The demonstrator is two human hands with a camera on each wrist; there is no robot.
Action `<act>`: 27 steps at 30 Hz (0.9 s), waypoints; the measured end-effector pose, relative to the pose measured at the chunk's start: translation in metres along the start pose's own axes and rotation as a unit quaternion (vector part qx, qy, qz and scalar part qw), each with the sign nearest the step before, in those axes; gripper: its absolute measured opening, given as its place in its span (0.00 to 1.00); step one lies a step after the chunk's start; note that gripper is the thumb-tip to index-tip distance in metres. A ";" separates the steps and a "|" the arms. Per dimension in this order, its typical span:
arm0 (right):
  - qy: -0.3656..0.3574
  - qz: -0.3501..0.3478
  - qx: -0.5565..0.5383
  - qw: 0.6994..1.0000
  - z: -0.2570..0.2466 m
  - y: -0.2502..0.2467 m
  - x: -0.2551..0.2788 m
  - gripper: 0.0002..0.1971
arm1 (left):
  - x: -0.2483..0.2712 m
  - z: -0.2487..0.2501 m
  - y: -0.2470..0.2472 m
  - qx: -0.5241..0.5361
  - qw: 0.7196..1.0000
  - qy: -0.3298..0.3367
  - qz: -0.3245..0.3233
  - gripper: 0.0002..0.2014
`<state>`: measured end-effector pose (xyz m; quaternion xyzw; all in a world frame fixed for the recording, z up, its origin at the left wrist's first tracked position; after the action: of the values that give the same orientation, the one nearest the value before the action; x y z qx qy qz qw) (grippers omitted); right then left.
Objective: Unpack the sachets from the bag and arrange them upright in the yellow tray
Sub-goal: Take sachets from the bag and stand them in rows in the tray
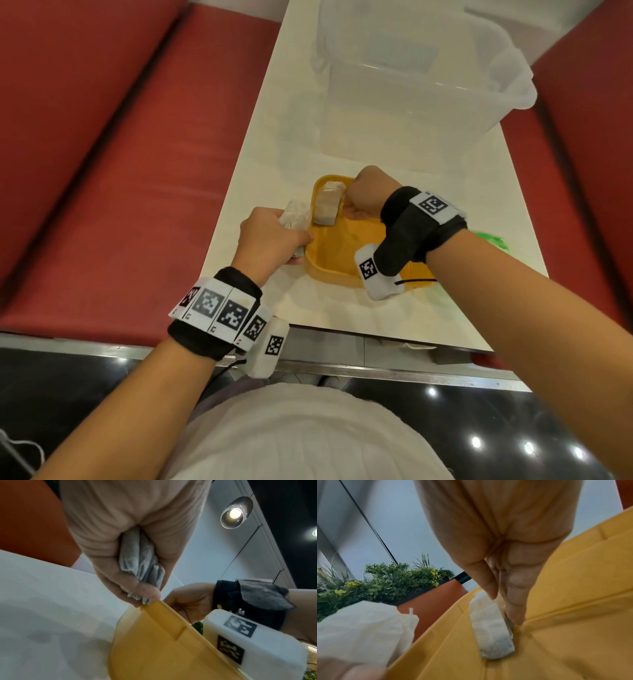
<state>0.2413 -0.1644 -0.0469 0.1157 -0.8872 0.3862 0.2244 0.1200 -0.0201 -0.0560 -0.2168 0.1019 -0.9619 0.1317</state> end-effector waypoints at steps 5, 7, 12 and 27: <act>0.029 -0.033 -0.073 0.996 -0.004 0.004 0.005 0.06 | -0.001 -0.002 0.001 0.023 1.000 -0.020 0.002 0.06; 0.029 -0.033 -0.074 0.996 -0.005 0.000 0.008 0.05 | -0.001 -0.002 -0.001 0.063 0.997 -0.035 -0.008 0.05; -0.028 -0.002 -0.037 0.999 -0.010 -0.033 0.027 0.12 | -0.007 0.011 -0.022 0.261 0.958 -0.111 -0.040 0.09; -0.259 0.071 -0.106 0.957 -0.006 -0.059 0.096 0.13 | 0.012 0.070 0.018 0.218 0.944 -0.030 -0.248 0.10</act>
<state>0.1818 -0.2026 0.0403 0.1240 -0.9567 0.2614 -0.0302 0.1442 -0.0508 0.0057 -0.2301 -0.1709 -0.9559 -0.0641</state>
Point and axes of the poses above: each hand's wrist, its own x-axis away from the middle knuckle, its own y-axis out of the palm, z = x × y, the point moved 2 cm from there along -x, towards the middle knuckle, and after that the axes turned 3 degrees about z, right-handed, at the moved point
